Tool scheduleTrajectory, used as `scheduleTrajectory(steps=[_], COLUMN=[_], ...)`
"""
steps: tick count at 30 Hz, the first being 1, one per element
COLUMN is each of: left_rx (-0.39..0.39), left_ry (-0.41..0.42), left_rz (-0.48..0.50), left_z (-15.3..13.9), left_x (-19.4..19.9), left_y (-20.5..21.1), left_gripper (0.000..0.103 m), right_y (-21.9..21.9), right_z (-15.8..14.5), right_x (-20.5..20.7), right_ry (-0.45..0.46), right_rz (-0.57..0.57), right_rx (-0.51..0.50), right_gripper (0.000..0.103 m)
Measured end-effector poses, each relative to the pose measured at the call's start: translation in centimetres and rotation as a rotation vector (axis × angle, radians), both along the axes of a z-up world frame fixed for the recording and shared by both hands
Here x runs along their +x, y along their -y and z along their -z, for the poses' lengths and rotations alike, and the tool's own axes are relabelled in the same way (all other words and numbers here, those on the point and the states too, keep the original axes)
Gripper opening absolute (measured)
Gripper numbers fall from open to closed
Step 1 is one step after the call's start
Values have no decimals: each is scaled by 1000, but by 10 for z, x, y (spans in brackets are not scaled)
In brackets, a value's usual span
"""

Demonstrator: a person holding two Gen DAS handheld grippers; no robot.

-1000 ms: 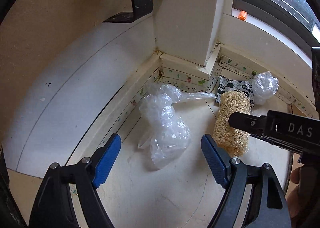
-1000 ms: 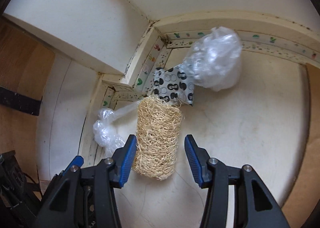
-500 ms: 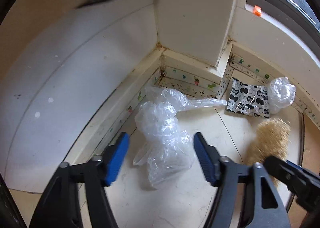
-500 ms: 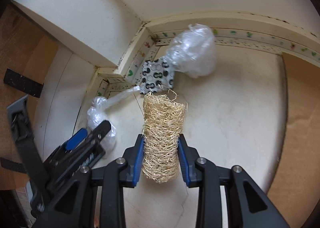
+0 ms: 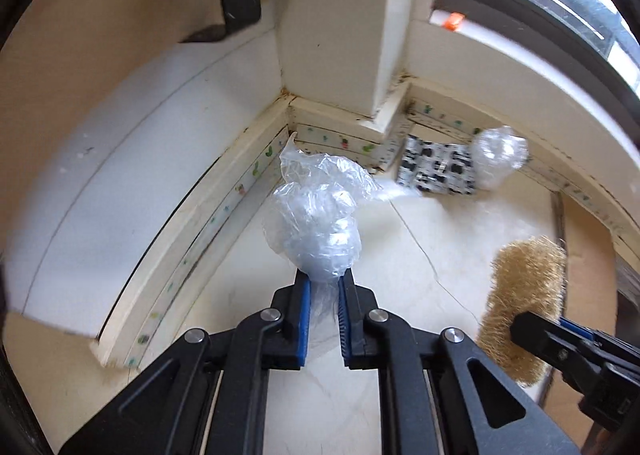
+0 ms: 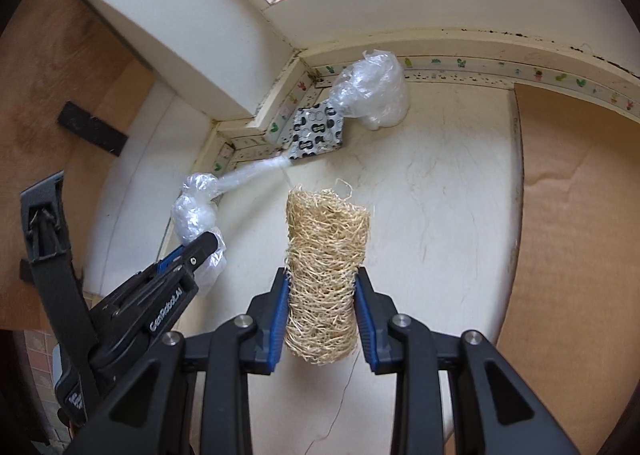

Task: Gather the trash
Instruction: 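Carry the bag and loofah off the counter down over the floor bin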

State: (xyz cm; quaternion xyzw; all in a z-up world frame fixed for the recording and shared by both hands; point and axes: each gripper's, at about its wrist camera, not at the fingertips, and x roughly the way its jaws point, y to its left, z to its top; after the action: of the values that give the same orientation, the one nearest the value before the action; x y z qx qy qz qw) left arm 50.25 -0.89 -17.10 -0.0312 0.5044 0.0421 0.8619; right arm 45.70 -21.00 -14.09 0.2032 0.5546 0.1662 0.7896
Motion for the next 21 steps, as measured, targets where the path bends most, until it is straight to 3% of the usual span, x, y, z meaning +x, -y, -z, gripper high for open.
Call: scheduleTrajectory(steps=[7, 12, 21], left_rx=[-57, -112, -183], left_ry=[37, 68, 85], left_rz=[70, 125, 212], left_z=[-47, -88, -129], left_x=[-71, -149, -284], left_y=[7, -2, -33], left_gripper=[10, 10, 10], right_y=[-6, -14, -29], right_z=[-36, -58, -87], right_x=[-62, -117, -237], right_ry=[53, 77, 68], right_rz=[-20, -28, -5], right_rx=[9, 19, 25], right_gripper=[31, 31, 31])
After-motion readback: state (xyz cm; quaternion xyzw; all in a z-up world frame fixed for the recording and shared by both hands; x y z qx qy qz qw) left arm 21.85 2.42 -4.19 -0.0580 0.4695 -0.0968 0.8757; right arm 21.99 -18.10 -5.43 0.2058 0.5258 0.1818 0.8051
